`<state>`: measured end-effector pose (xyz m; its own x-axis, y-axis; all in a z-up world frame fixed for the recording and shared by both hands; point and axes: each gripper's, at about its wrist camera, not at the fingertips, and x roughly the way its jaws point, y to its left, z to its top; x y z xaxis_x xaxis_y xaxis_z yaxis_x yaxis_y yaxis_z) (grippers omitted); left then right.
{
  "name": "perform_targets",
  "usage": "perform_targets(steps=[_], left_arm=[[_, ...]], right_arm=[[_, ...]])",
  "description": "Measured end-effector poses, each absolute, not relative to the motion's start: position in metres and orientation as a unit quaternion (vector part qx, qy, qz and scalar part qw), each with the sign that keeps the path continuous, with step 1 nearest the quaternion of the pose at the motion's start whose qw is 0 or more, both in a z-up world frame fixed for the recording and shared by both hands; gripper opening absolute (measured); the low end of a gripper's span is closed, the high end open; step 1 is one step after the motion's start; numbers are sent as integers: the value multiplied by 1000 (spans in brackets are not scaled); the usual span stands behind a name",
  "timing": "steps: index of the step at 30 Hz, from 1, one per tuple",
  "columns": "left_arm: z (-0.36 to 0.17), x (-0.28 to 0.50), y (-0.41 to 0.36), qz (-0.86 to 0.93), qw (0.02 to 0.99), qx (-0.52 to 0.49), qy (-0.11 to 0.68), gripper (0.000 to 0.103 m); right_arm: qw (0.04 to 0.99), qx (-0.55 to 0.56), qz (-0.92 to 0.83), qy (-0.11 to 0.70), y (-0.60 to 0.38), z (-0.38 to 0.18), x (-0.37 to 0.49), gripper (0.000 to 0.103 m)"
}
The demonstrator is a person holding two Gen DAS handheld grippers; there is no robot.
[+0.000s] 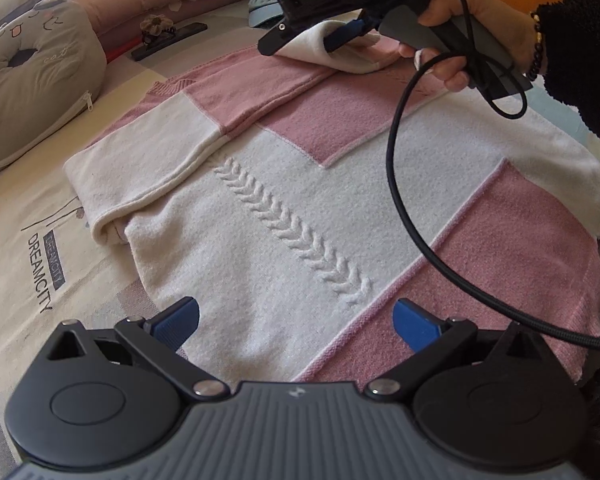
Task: Fold clothes
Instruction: 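Carry the held sleeve across the sweater body toward the collar, then lower the sleeve onto the sweater body and open the right gripper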
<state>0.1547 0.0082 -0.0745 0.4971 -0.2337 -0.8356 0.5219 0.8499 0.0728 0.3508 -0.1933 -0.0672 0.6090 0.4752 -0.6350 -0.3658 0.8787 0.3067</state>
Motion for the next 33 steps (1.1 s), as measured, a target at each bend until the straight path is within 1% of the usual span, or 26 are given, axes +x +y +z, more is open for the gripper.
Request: perform_targets(steps=[4, 8, 16, 27, 33], left_arm=[[-74, 154, 7, -226, 851, 161, 447, 102], [-73, 151, 11, -222, 852, 157, 448, 102], [-69, 146, 19, -205, 855, 150, 453, 102], [-68, 143, 13, -214, 854, 157, 448, 102], [-61, 160, 8, -210, 857, 180, 434, 102]], right_arm=[[898, 102, 212, 373, -209, -66, 356, 103], [897, 127, 222, 360, -203, -56, 365, 103], [882, 103, 302, 346, -160, -38, 358, 103], [915, 67, 196, 346, -238, -40, 341, 103], [935, -5, 84, 344, -314, -50, 305, 103]])
